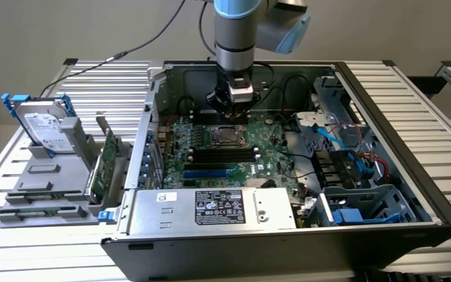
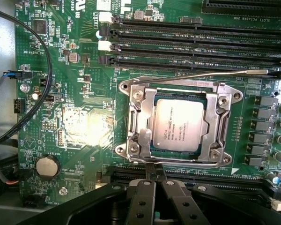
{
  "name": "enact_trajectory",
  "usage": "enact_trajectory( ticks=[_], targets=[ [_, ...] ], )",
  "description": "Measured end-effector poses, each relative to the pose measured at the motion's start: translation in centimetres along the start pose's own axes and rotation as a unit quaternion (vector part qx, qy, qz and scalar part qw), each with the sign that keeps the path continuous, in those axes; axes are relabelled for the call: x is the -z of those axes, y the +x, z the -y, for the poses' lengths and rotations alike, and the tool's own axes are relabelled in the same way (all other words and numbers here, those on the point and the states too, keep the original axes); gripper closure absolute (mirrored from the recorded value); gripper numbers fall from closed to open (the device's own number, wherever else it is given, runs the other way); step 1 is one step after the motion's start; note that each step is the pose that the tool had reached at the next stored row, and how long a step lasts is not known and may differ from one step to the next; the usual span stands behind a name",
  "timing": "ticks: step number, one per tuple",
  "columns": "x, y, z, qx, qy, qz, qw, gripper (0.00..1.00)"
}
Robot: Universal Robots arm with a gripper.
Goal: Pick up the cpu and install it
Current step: 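Install the first cpu locking lever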
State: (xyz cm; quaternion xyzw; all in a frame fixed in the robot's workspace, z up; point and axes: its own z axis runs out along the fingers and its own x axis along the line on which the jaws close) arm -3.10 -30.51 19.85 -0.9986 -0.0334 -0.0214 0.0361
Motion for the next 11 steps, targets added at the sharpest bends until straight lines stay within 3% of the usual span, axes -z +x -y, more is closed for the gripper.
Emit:
enact_trajectory(
  ticks=[11],
  targets=[
    [0.0, 0.04, -0.04, 0.0, -0.0002, 0.0002, 1.0, 0.89]
  ],
)
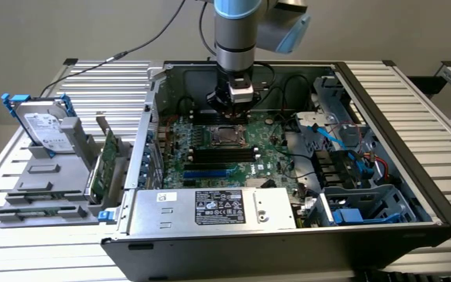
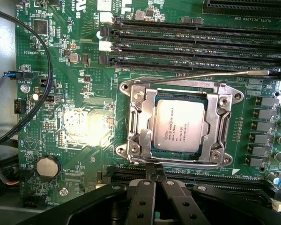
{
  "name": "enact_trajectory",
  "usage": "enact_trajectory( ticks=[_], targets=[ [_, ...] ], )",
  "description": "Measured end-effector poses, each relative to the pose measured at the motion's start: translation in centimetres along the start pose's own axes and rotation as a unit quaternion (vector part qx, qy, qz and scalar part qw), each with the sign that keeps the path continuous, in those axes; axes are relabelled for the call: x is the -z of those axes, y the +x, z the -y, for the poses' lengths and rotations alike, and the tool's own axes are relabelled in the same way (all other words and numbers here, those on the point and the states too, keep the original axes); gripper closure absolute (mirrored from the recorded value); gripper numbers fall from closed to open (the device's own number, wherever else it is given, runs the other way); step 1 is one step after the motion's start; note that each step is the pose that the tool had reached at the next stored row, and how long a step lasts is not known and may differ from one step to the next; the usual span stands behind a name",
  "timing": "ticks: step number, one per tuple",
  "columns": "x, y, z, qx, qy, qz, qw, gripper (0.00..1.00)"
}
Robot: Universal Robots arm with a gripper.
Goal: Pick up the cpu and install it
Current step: 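Install the first cpu locking lever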
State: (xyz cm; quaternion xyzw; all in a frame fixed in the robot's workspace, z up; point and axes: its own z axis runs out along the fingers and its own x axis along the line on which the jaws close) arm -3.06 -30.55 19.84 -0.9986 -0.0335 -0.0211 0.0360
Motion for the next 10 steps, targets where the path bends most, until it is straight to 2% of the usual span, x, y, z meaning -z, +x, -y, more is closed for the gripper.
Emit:
enact_trajectory(
  ticks=[10],
  targets=[
    [0.05, 0.07, 0.0, 0.0, -0.0014, 0.0007, 1.0, 0.89]
  ],
)
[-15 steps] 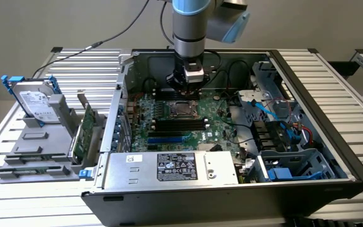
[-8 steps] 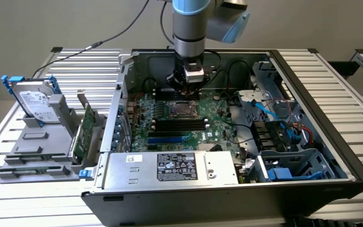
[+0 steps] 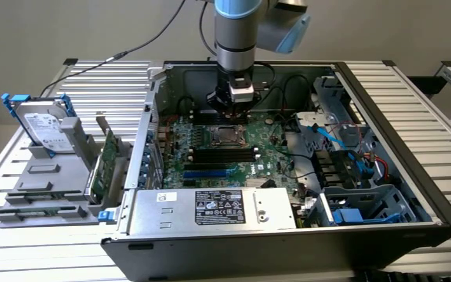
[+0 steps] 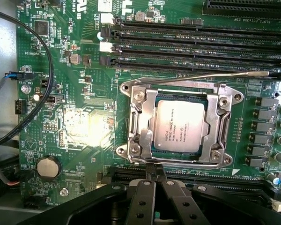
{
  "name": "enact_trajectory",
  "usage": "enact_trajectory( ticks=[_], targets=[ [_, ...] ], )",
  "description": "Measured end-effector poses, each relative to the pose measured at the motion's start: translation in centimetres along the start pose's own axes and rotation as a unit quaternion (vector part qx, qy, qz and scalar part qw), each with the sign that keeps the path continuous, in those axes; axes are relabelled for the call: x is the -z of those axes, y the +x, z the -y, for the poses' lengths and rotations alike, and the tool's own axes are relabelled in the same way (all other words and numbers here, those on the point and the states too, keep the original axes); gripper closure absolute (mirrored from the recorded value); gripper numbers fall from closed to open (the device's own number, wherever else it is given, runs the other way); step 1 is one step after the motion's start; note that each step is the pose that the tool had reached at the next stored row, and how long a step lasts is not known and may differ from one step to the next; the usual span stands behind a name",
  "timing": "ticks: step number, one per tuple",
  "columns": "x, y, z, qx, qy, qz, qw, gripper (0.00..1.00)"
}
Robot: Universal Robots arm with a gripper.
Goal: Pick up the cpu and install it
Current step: 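Install the first cpu locking lever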
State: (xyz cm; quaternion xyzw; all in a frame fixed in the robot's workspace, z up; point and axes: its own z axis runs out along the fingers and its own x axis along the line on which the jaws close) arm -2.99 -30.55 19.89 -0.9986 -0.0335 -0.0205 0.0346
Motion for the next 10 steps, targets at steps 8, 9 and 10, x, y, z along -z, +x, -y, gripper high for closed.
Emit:
enact_trajectory(
  ticks=[8, 9, 10],
  targets=[
    [0.02, 0.01, -0.01, 0.0, -0.0024, 0.0003, 1.0, 0.89],
    [0.03, 0.01, 0.0, 0.0, -0.0027, 0.0004, 1.0, 0.89],
    [0.05, 0.01, 0.0, 0.0, -0.0029, 0.0005, 1.0, 0.89]
  ],
)
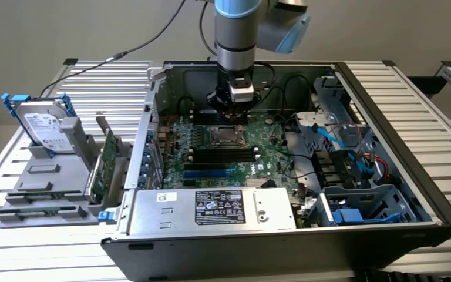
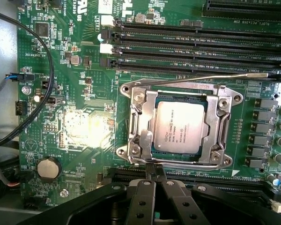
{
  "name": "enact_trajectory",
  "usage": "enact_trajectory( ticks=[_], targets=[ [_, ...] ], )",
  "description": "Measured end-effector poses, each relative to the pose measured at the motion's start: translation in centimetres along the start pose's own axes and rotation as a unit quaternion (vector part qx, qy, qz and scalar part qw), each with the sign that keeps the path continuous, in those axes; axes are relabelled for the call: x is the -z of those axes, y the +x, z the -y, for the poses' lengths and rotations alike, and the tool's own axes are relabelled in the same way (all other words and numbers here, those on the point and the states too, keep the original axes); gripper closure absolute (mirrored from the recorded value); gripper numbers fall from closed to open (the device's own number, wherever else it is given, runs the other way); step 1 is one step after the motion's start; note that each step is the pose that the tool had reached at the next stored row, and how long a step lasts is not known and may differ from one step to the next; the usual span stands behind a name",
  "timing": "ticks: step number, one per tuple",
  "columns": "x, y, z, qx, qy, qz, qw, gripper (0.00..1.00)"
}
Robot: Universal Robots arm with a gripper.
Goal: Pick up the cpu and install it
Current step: 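Install the first cpu locking lever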
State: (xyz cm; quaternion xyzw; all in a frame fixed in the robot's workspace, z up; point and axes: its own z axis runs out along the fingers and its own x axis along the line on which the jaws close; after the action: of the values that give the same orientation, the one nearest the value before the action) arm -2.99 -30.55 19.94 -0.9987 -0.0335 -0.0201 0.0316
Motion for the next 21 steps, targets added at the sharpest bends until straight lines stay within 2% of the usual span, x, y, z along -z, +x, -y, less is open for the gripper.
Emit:
enact_trajectory(
  ticks=[11, 21],
  targets=[
    [0.11, 0.01, -0.01, 0.0, -0.0023, 0.0006, 1.0, 0.89],
    [0.03, 0.01, -0.01, 0.0, -0.0023, 0.0006, 1.0, 0.89]
  ],
)
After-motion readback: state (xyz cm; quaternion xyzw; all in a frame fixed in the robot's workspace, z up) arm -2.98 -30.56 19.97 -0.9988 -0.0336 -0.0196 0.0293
